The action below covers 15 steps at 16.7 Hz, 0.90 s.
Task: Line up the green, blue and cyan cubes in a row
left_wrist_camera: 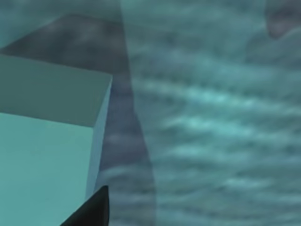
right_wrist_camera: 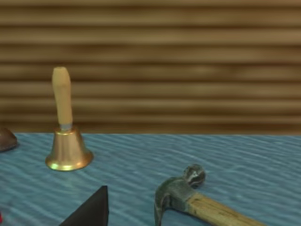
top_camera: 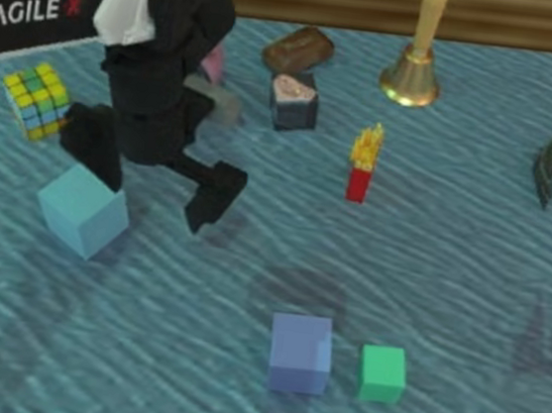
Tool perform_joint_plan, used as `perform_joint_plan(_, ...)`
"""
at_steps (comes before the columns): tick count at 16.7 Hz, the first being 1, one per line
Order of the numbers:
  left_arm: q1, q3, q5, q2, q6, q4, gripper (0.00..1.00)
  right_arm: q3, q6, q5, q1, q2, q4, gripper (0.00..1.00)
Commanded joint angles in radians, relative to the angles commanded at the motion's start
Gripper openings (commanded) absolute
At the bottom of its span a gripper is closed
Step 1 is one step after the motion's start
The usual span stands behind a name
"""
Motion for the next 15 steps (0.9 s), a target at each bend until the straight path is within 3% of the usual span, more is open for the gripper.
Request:
perform_joint_plan(3,0.122,-0.004,0.002,-0.004,0.231,0.003,1.00,0.000,0.000,0.000,0.000,0.000,0.000,1.00)
perform_joint_plan(6,0.210,-0.007,0.005,-0.015,0.368,0.011,1.00,0.000,0.000,0.000,0.000,0.000,0.000,1.00)
perform_joint_plan(15,0.236,-0.016,0.006,-0.011,0.408,0.031,1.00,0.000,0.000,0.000,0.000,0.000,0.000,1.00)
